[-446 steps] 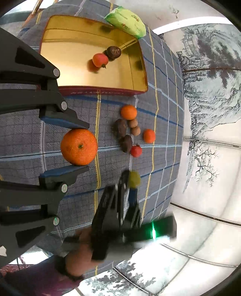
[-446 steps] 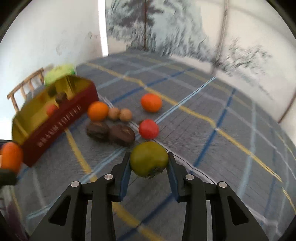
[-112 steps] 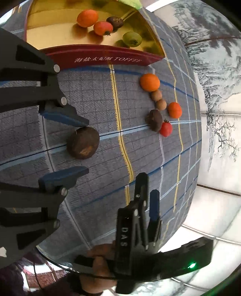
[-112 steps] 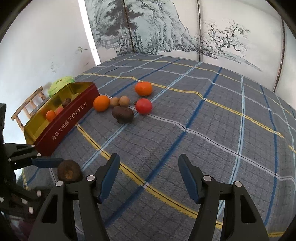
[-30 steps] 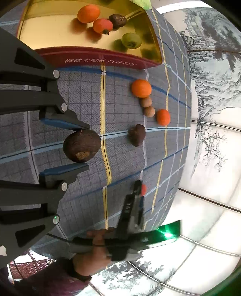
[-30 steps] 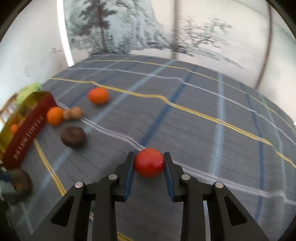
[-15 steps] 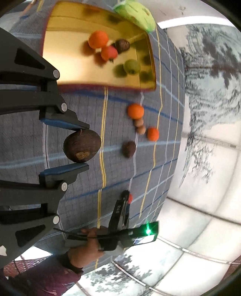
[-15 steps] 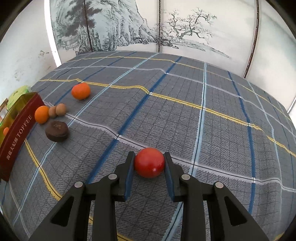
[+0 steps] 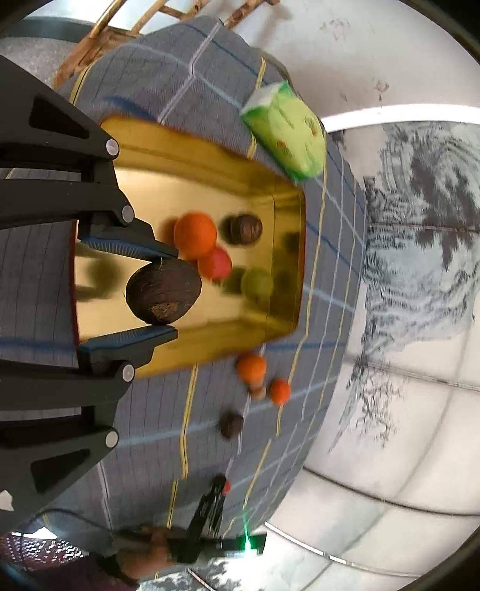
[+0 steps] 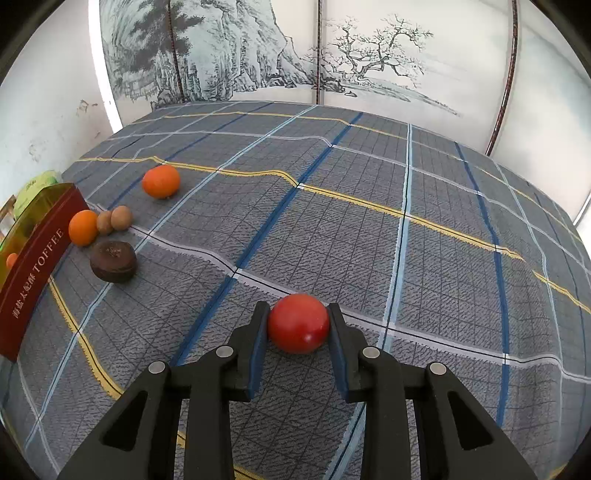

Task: Organize fruits
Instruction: 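Lower the dark brown fruit into the tin and open the left tool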

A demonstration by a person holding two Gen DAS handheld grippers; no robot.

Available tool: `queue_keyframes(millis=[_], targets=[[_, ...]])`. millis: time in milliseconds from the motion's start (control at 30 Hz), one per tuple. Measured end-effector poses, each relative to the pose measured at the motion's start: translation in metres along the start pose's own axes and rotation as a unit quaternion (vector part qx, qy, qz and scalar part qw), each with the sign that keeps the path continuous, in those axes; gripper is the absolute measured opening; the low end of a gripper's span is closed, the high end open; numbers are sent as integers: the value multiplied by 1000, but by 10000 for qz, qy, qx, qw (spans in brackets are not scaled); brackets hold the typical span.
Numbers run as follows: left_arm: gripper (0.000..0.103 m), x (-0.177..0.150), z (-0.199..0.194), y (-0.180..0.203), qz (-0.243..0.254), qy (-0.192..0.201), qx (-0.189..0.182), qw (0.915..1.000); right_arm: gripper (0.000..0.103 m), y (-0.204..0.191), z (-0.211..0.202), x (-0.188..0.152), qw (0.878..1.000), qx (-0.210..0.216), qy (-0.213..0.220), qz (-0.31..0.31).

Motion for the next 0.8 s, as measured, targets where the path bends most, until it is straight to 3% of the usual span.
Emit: queue_keyframes(millis=[267,800], targets=[[32,-11,29,-17,13,-195,233,9995,32,-1,0,0,10000,-2,-1,-2],[32,-15,46,-30,41,-262,489,9985,32,-1,0,0,10000,-6,0,-6]])
Point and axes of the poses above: each gripper's, at about its wrist camera, not at the fingertips, and z roughly the way its jaws point, y to its right, x to its top, the point moved 9 cm from there along z, roughly the way its jaws point, and after that the axes turned 14 degrees about x, right-handed, at the moved point
